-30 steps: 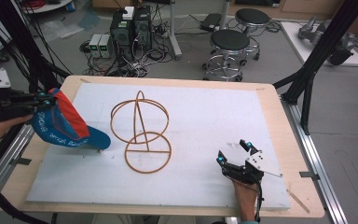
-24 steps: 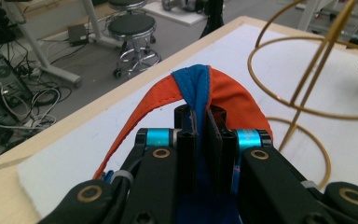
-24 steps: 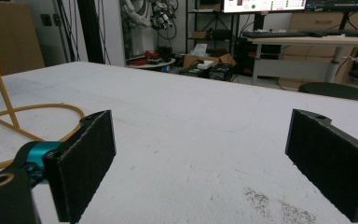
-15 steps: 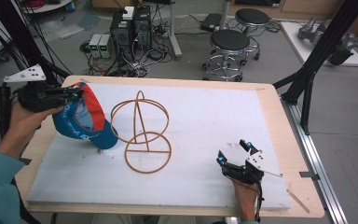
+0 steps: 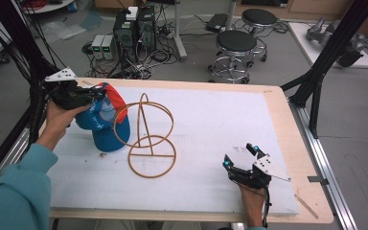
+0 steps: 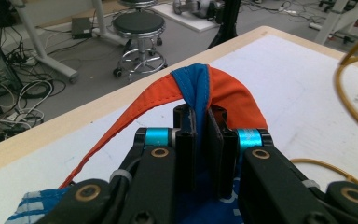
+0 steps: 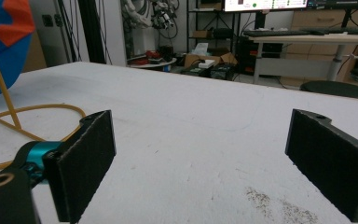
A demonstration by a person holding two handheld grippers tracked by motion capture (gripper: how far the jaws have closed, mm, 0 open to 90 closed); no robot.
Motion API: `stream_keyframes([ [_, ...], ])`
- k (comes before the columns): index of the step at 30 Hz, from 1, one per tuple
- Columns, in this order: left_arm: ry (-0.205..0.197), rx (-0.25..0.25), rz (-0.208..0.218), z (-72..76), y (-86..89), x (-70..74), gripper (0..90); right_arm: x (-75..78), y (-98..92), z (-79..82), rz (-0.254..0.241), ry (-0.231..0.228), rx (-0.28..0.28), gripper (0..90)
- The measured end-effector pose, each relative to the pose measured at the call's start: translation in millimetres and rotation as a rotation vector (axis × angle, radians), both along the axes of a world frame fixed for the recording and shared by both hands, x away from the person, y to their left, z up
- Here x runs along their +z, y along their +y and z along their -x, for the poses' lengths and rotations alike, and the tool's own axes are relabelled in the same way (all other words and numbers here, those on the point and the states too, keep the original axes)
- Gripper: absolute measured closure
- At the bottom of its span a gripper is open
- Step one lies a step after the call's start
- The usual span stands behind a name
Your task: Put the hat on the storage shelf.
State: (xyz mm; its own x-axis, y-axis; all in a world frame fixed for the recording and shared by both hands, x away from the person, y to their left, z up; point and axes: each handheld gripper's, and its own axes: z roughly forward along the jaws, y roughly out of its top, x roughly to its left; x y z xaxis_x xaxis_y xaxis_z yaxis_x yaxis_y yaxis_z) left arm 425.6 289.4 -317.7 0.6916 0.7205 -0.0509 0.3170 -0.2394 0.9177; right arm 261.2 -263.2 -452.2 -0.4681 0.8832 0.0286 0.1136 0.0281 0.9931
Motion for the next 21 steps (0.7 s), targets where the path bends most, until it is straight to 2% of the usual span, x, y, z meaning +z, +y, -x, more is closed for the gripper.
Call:
stream_keyframes([
  [8, 0.014, 0.011, -0.027, -11.1, -11.4, -15.7, 81.4, 0.0, -0.1, 0.1, -0.001, 0.0, 0.001, 7.4],
  [11, 0.029, 0.014, -0.031, -13.6, -16.5, -24.6, 81.3, -0.1, 0.0, 0.2, -0.001, -0.001, 0.0, 7.4],
  [14, 0.056, 0.009, -0.06, -16.5, -22.7, -32.9, 81.4, -0.1, -0.1, 0.2, -0.001, -0.002, 0.001, 7.4],
  [21, 0.071, 0.01, -0.075, -18.6, -31.4, -38.8, 79.0, -0.1, -0.1, 0.4, -0.003, -0.001, 0.0, 7.4],
])
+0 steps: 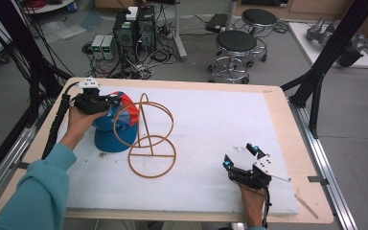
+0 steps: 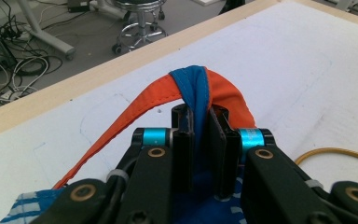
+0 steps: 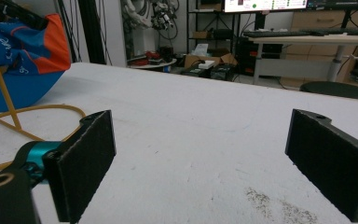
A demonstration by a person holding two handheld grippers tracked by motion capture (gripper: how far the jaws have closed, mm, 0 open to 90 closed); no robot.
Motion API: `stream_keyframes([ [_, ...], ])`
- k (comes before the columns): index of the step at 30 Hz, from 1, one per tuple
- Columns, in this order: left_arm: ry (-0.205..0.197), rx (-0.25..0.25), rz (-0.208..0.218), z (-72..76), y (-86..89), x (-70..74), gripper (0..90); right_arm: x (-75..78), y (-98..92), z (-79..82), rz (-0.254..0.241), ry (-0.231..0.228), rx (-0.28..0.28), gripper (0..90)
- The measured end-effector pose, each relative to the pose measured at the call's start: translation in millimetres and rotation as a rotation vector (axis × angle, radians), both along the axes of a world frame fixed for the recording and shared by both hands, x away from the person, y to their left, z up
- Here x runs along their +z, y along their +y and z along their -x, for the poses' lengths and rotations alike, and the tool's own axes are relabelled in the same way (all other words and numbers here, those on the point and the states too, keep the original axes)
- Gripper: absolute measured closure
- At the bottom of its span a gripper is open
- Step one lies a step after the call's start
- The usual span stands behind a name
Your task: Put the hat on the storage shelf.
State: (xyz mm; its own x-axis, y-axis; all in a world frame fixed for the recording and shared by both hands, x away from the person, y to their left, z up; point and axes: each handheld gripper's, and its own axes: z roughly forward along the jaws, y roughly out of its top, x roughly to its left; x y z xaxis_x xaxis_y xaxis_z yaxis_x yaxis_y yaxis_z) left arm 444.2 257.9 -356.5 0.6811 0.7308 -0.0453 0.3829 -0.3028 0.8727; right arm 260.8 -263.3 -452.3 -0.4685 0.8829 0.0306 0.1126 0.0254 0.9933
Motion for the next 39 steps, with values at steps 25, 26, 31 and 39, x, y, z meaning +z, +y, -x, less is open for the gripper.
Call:
stream_keyframes([
  [25, -0.073, 0.152, -0.003, 15.4, 16.5, -6.0, 14.1, 0.0, 0.4, 0.2, 0.011, -0.007, -0.002, 7.4],
  [26, -0.08, 0.144, -0.001, 16.2, 17.0, -7.7, 14.1, 0.0, 0.4, 0.2, 0.009, -0.006, -0.002, 7.4],
  [31, -0.075, 0.097, -0.061, 17.1, 16.1, -11.3, 14.0, -0.1, 0.3, -0.1, 0.014, -0.012, 0.0, 7.4],
  [39, -0.048, 0.104, -0.08, 25.7, 8.0, -19.3, 14.3, 0.0, 0.5, 0.2, 0.01, -0.008, -0.001, 7.4],
])
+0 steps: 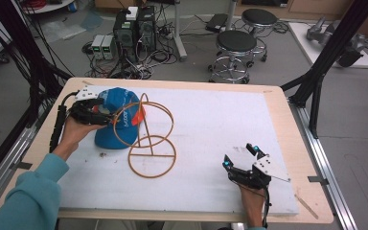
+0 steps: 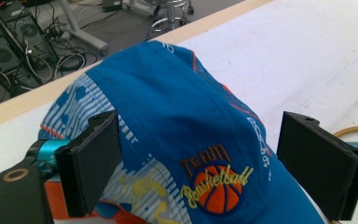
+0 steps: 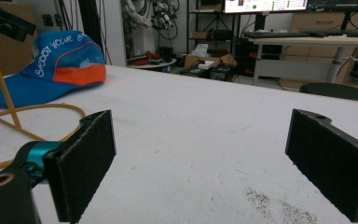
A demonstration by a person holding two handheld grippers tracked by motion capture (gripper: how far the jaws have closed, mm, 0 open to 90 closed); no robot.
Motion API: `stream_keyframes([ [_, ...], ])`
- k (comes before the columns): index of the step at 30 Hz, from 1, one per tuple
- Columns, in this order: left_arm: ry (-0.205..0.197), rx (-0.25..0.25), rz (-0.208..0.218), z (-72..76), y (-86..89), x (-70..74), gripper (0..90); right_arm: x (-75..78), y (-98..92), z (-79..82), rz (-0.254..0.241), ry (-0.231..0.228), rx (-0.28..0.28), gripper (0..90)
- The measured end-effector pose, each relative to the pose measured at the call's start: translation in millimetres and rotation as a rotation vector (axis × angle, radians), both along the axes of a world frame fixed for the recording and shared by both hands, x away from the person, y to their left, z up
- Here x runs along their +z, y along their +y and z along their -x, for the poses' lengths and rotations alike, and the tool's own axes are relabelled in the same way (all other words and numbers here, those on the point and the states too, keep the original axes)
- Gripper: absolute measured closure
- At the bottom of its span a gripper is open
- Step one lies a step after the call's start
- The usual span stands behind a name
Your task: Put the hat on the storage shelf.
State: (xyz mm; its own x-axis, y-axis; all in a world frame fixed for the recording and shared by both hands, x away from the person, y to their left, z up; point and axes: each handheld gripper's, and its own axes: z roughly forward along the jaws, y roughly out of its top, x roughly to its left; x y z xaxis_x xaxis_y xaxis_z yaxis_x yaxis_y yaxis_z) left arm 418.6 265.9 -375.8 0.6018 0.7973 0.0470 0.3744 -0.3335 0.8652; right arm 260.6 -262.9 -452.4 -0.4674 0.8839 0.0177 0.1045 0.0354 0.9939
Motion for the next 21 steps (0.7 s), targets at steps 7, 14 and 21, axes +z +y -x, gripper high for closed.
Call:
stream_keyframes([
  [7, 0.073, 0.02, -0.035, 1.4, -2.6, -2.2, 14.8, 0.0, -0.1, -0.3, 0.002, -0.002, 0.003, 7.4],
  [14, 0.099, 0.056, 0.009, 2.1, -4.6, -16.5, 14.5, 0.0, -0.2, -0.4, 0.003, -0.004, 0.002, 7.4],
  [21, 0.112, 0.09, 0.025, 3.1, -9.2, -30.2, 13.8, 0.0, -0.2, 0.0, 0.0, 0.002, 0.003, 7.4],
])
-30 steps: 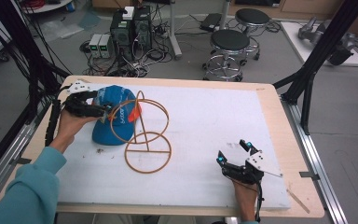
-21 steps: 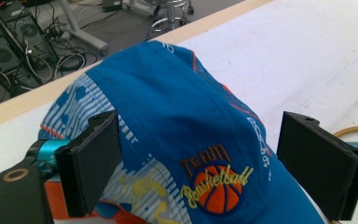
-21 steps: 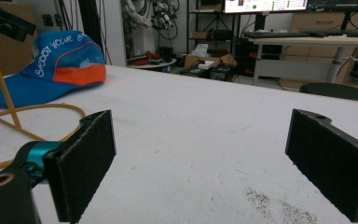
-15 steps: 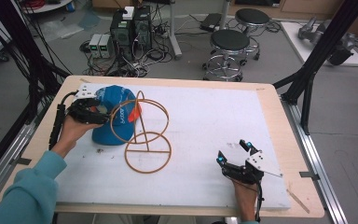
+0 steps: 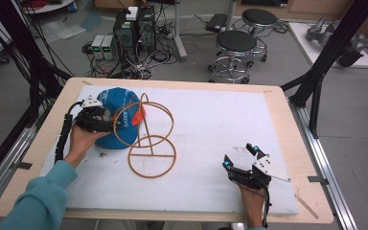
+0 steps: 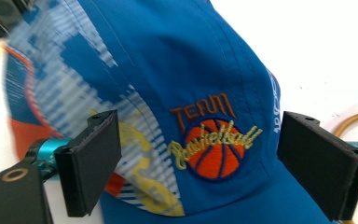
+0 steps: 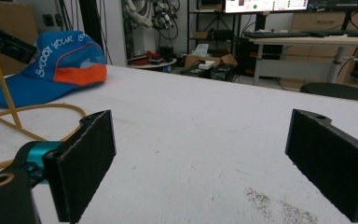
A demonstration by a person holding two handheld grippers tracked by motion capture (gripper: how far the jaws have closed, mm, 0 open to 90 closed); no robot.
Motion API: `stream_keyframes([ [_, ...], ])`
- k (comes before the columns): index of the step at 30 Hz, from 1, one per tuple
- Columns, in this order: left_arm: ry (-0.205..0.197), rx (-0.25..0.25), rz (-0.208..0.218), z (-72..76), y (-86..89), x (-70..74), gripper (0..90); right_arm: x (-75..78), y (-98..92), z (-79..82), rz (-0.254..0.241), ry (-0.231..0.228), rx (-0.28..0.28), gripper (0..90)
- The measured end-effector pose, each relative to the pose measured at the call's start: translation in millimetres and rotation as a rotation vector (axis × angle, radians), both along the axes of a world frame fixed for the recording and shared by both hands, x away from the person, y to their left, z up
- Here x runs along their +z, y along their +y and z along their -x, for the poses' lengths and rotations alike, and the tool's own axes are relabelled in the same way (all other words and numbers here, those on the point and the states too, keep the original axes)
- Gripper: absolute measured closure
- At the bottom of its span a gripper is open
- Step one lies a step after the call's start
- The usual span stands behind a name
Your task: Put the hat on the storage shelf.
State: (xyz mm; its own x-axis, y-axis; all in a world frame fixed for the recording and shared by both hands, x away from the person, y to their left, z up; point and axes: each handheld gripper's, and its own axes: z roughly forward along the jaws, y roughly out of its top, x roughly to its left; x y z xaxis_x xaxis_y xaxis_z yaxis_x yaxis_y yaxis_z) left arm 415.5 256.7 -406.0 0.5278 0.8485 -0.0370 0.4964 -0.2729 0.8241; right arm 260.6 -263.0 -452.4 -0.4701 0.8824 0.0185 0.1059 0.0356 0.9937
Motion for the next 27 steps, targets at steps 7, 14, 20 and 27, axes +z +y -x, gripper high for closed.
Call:
stream_keyframes([
  [7, 0.0, 0.017, -0.039, -1.9, -7.3, -5.1, 13.9, 0.0, 0.1, 0.0, -0.001, -0.001, 0.0, 7.4],
  [14, 0.025, 0.014, -0.042, -4.7, -6.9, -10.9, 14.7, 0.0, 0.0, 0.0, -0.001, 0.0, 0.001, 7.4],
  [20, 0.055, 0.003, -0.021, -7.1, -10.8, -17.9, 14.7, 0.0, 0.0, 0.0, -0.001, -0.001, -0.001, 7.4],
  [27, 0.099, 0.003, 0.049, -8.5, -9.4, -20.6, 20.8, -0.2, -0.2, 0.3, -0.007, -0.004, 0.002, 7.4],
])
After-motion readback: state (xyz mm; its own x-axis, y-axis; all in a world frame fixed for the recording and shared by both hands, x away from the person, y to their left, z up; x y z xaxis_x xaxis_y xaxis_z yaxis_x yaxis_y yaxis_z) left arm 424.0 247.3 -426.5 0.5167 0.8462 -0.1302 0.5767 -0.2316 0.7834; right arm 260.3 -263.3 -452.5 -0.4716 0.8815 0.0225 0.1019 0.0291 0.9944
